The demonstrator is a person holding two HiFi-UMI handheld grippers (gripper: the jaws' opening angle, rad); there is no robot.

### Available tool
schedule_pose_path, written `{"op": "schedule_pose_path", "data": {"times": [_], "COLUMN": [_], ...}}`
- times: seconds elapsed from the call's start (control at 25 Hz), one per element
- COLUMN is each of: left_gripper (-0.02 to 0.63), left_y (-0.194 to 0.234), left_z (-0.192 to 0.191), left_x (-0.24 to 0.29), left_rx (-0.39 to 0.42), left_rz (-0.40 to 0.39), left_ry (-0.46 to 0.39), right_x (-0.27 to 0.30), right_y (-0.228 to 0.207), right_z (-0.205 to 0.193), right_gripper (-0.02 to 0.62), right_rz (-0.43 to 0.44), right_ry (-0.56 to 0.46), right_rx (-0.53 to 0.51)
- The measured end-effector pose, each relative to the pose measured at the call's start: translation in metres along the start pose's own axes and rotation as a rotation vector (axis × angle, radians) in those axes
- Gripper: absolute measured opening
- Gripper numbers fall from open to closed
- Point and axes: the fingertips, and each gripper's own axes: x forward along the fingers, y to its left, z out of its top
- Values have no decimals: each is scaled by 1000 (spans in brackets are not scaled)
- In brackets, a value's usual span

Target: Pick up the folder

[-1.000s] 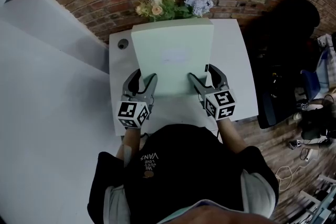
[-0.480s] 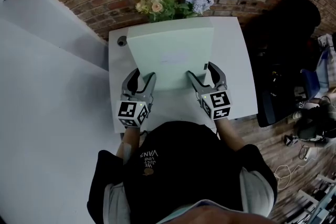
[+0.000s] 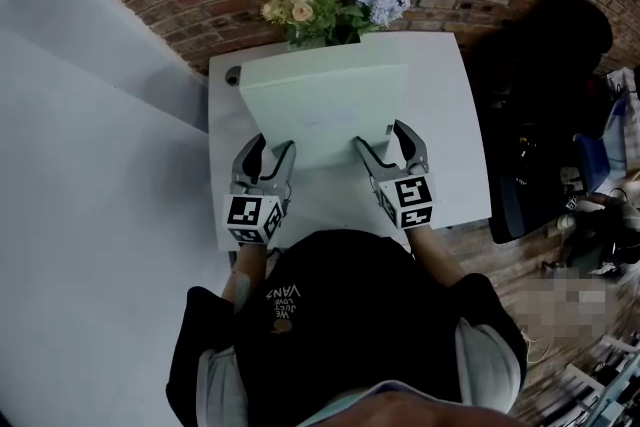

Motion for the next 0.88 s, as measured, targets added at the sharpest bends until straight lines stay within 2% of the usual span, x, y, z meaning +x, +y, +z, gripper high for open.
{"op": "schedule_pose_path", "data": {"times": [0.6,0.76,0.88], "left_gripper": [227,225,225], "left_y": [-1,-1,1], "left_z": [-13,-15,-18], "left_x": [-5,-7,-9], "left_rx": [7,-3,-8], "left_rz": [0,8,12], "left_ry": [52,57,61], "right_x": [2,2,4], "right_y": [4,5,8], "right_z": [-12,-20,-17], "right_gripper": [302,301,299], "right_rz": [1,5,12], "right_ry": [25,62,42], "right_rx": [9,7,9]}}
